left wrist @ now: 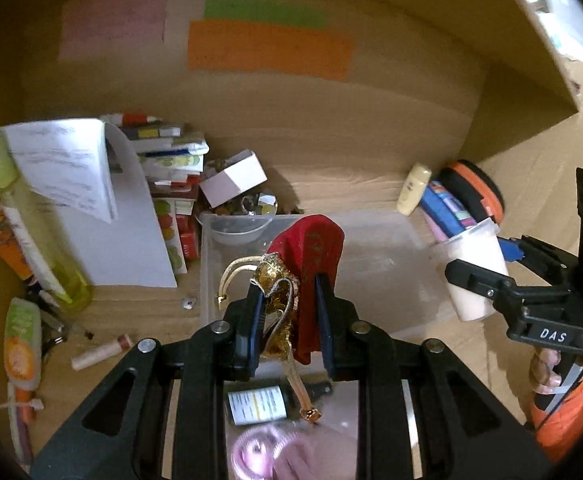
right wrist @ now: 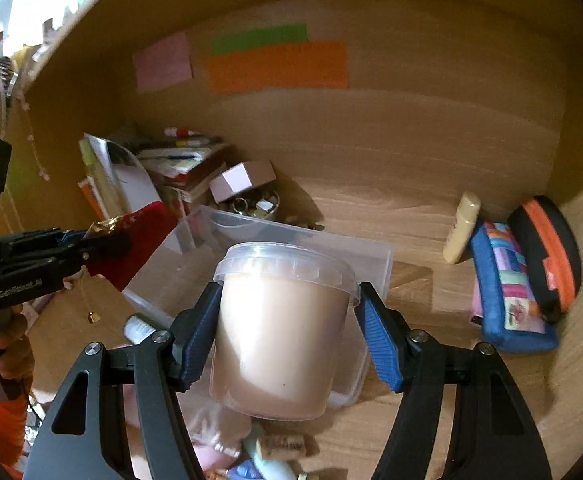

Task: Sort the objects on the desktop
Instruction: 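Lift and carry the pouch and tub over the clear plastic bin, then open the left tool to drop the pouch while the right tool releases the tub into the bin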

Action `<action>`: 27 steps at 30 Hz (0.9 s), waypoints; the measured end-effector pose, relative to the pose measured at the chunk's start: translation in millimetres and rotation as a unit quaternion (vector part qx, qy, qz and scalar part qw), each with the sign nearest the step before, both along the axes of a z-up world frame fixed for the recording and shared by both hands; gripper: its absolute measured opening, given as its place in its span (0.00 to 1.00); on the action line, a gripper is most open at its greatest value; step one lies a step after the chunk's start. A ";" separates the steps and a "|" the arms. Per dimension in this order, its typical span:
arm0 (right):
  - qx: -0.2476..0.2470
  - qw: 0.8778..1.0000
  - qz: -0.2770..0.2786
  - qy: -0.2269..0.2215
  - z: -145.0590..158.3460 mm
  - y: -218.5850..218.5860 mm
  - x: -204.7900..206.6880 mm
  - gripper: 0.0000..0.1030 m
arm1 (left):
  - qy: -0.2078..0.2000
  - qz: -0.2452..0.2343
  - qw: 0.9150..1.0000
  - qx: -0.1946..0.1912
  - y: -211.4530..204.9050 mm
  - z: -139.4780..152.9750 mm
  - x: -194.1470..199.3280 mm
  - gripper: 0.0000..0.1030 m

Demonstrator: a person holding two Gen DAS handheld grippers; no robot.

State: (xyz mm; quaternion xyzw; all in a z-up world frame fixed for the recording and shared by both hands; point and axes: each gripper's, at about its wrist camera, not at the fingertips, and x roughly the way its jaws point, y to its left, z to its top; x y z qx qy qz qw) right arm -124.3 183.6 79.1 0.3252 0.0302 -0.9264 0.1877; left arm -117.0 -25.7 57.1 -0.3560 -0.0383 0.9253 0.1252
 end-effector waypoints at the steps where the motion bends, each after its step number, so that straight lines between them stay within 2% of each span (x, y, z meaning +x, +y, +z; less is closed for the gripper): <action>1: 0.004 1.000 0.000 -0.005 -3.3 -1.8 -4.9 0.62 | -0.009 -0.005 1.000 -0.001 0.8 -5.1 -8.2 0.23; 7: 0.033 0.999 0.007 -0.043 -26.8 -16.1 -35.5 0.62 | -0.053 -0.011 0.998 -0.023 6.2 -36.3 -44.2 0.23; 17: 0.073 0.994 0.013 -0.083 -58.3 -27.5 -64.5 0.62 | -0.098 -0.025 0.995 -0.019 10.5 -62.1 -62.5 0.23; 23: 0.095 0.991 0.014 -0.091 -67.8 -35.0 -71.0 0.62 | -0.092 -0.021 0.995 -0.037 15.7 -62.8 -62.7 0.25; 27: 0.107 0.990 0.014 -0.096 -72.7 -38.9 -73.1 0.62 | -0.085 -0.018 0.994 -0.063 22.6 -63.5 -61.1 0.36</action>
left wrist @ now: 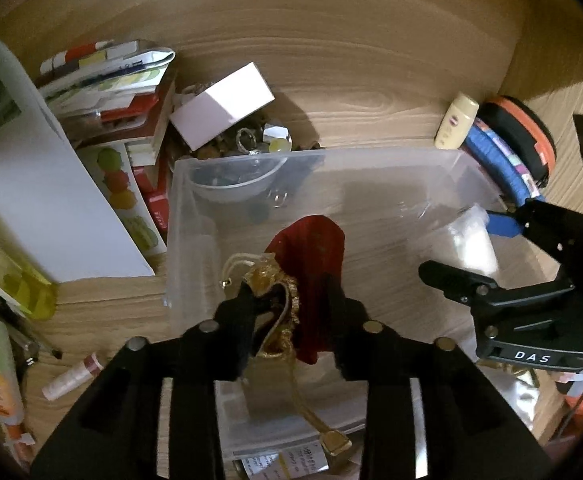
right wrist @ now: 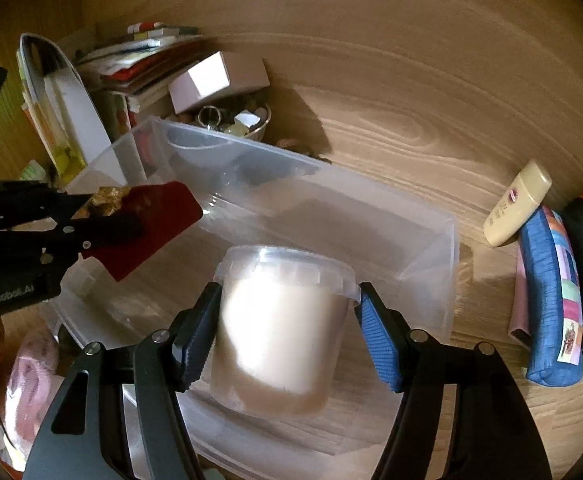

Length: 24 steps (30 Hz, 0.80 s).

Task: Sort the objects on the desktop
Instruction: 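Open the left tool to drop the pouch while the right tool releases the tub into the bin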

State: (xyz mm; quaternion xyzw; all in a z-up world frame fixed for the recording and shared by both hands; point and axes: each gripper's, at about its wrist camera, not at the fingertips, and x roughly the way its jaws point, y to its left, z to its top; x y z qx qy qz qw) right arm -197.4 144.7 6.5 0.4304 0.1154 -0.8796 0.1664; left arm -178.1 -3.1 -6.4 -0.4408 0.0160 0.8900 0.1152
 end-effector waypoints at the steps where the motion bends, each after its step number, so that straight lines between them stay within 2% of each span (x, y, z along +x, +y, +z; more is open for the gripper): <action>1: -0.003 1.000 0.000 0.000 -0.2 0.0 -0.3 0.62 | 0.002 0.000 1.000 -0.006 1.6 -0.3 0.8 0.40; 4: 0.000 1.000 -0.001 0.000 -0.4 -0.2 -0.7 0.62 | 0.002 -0.001 1.000 -0.016 4.2 -0.8 2.6 0.46; 8: 0.004 1.000 -0.002 -0.005 -0.5 -0.1 1.1 0.63 | 0.003 0.000 1.000 -0.014 2.6 1.9 4.9 0.50; 10: 0.017 1.000 -0.003 0.002 0.7 -1.1 4.9 0.68 | 0.006 0.002 1.000 -0.010 -0.3 5.3 6.9 0.50; 14: 0.031 0.999 -0.006 0.025 7.5 0.8 17.0 0.73 | 0.026 0.010 1.000 -0.007 -2.9 18.0 15.5 0.61; 18: 0.030 0.999 -0.010 0.038 15.9 4.6 30.7 0.74 | 0.046 0.013 0.999 -0.005 -5.2 32.8 28.0 0.63; 21: 0.034 0.998 -0.015 0.050 22.5 6.2 39.2 0.74 | 0.065 0.019 0.998 -0.003 -6.7 43.8 41.0 0.75; 24: 0.028 0.997 -0.018 0.064 32.1 10.2 52.6 0.76 | 0.079 0.021 0.997 -0.003 -9.0 52.9 55.2 0.76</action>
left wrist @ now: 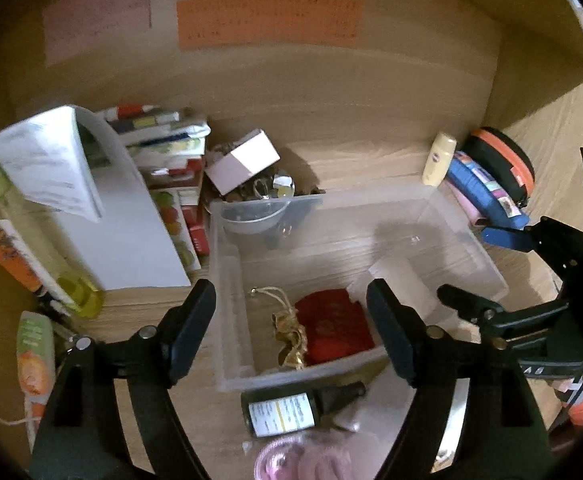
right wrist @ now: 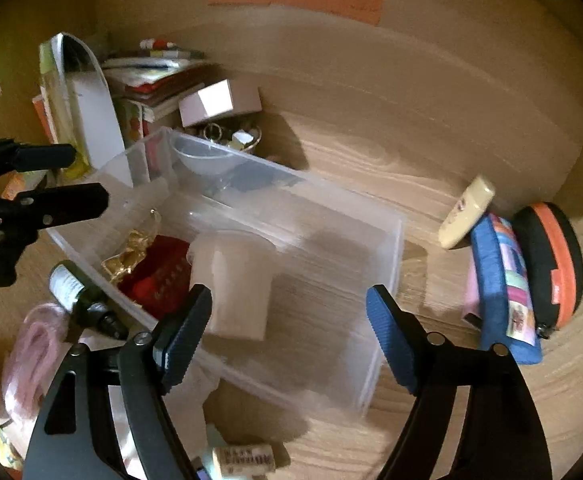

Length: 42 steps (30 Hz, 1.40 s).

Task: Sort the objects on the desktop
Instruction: 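Open the left tool to drop the pouch while the right tool releases the tub into the bin, then withdraw both tools from the bin back toward the cluttered items, then grasp the bagged pink rope with the left tool while the right tool grasps a small beige block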

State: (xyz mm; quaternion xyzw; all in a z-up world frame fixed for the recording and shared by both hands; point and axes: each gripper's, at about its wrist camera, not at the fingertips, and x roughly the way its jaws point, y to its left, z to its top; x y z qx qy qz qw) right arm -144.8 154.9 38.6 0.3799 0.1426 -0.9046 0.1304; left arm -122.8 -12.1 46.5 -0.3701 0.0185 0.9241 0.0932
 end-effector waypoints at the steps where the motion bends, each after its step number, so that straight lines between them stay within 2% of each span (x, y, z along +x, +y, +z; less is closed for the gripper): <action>1: -0.004 1.000 -0.001 0.005 3.1 2.2 4.6 0.78 | 0.004 0.002 1.000 -0.001 -1.3 2.2 4.8 0.76; 4: -0.016 1.000 -0.005 0.018 12.5 13.5 16.7 0.79 | 0.012 0.010 1.000 -0.003 -5.8 5.6 18.0 0.87; 10: -0.032 0.998 -0.019 0.047 27.2 42.8 42.4 0.81 | 0.006 0.021 1.000 -0.017 -11.8 -2.1 40.2 0.87; 15: -0.045 0.997 -0.033 0.050 27.0 68.2 62.0 0.82 | -0.022 0.020 0.999 -0.020 -13.7 -18.3 53.6 0.87; 22: -0.049 0.998 -0.035 0.022 3.8 83.3 81.2 0.82 | -0.048 0.003 0.999 -0.020 -5.5 -42.7 82.7 0.87; 29: -0.034 0.999 -0.012 -0.003 -32.4 75.4 101.7 0.82 | -0.073 0.009 0.996 -0.052 2.8 -74.0 100.2 0.87; 36: -0.035 0.999 -0.014 -0.032 -51.4 80.5 104.3 0.79 | -0.096 0.024 0.995 -0.010 -22.3 -85.7 111.1 0.91; 42: -0.055 0.997 -0.015 -0.051 -53.5 89.4 95.7 0.60 | -0.105 0.026 0.994 -0.022 -37.1 -91.6 121.1 0.91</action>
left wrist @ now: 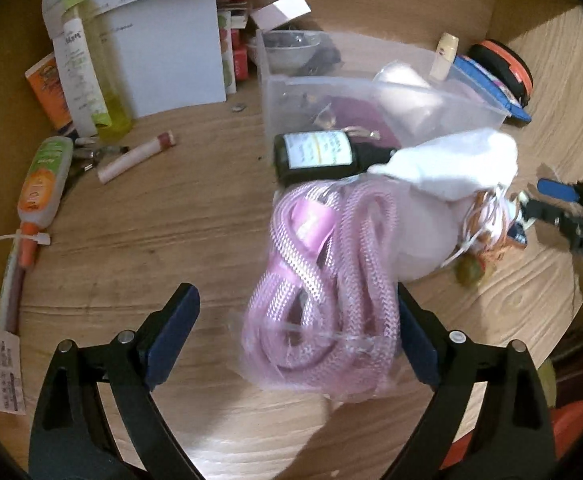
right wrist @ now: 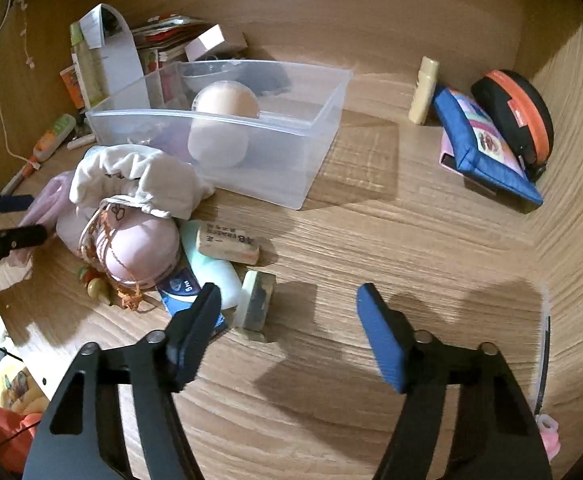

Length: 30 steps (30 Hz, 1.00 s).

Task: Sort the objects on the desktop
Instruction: 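Grasp the bagged pink rope with the left tool while the right tool grasps a small beige block, then carry the bagged rope and beige block over the clear bin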

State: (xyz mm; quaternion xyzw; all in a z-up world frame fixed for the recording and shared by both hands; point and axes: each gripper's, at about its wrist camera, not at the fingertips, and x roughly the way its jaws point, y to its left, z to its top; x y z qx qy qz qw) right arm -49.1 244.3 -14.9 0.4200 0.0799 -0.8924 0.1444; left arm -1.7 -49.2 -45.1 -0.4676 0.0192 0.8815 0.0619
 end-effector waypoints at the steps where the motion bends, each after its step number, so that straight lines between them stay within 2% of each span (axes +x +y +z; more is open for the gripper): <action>1: -0.002 1.000 0.002 -0.005 -1.0 0.1 -2.1 0.56 | -0.003 -0.002 1.000 -0.007 0.4 -2.3 0.1 0.92; 4: -0.008 1.000 0.011 -0.019 -4.8 -2.3 -5.1 0.43 | -0.018 -0.006 0.999 -0.028 4.9 -11.7 -5.4 0.92; 10: -0.016 0.999 0.027 -0.023 -5.8 -5.7 -4.7 0.34 | -0.030 -0.005 0.999 -0.014 5.7 -17.6 -23.1 0.93; 16: -0.017 0.999 0.040 -0.029 -5.1 -8.6 -5.8 0.30 | -0.014 0.003 1.000 -0.012 7.0 -18.9 -28.7 0.93; 18: -0.020 0.998 0.041 -0.033 -5.2 -8.6 -6.7 0.30 | -0.010 0.001 1.000 -0.010 6.1 -18.4 -25.8 0.87; 20: -0.024 0.998 0.044 -0.037 -5.3 -8.5 -7.8 0.30 | -0.002 0.000 1.000 -0.009 5.1 -16.8 -23.0 0.77; 21: -0.025 0.998 0.043 -0.038 -5.3 -8.1 -8.5 0.30 | 0.001 0.003 1.000 -0.010 4.5 -15.6 -21.8 0.68; 22: -0.028 0.998 0.043 -0.040 -5.6 -7.3 -9.4 0.30 | 0.004 0.008 1.000 -0.010 3.2 -14.4 -21.8 0.65; 23: -0.032 0.998 0.043 -0.042 -5.5 -6.2 -10.6 0.22 | 0.005 0.011 1.000 -0.009 2.1 -14.2 -20.5 0.65; 25: -0.039 0.997 0.044 -0.050 -6.2 -5.7 -12.1 0.14 | 0.010 0.019 1.000 -0.011 0.3 -13.9 -19.3 0.62; 27: -0.034 0.998 0.034 -0.047 -6.8 -3.4 -13.1 0.14 | 0.013 0.029 0.999 -0.015 -2.5 -12.8 -16.8 0.61; 30: -0.040 0.998 0.027 -0.044 -4.9 0.7 -13.0 0.14 | 0.013 0.040 0.999 0.003 -9.8 -9.1 -13.1 0.59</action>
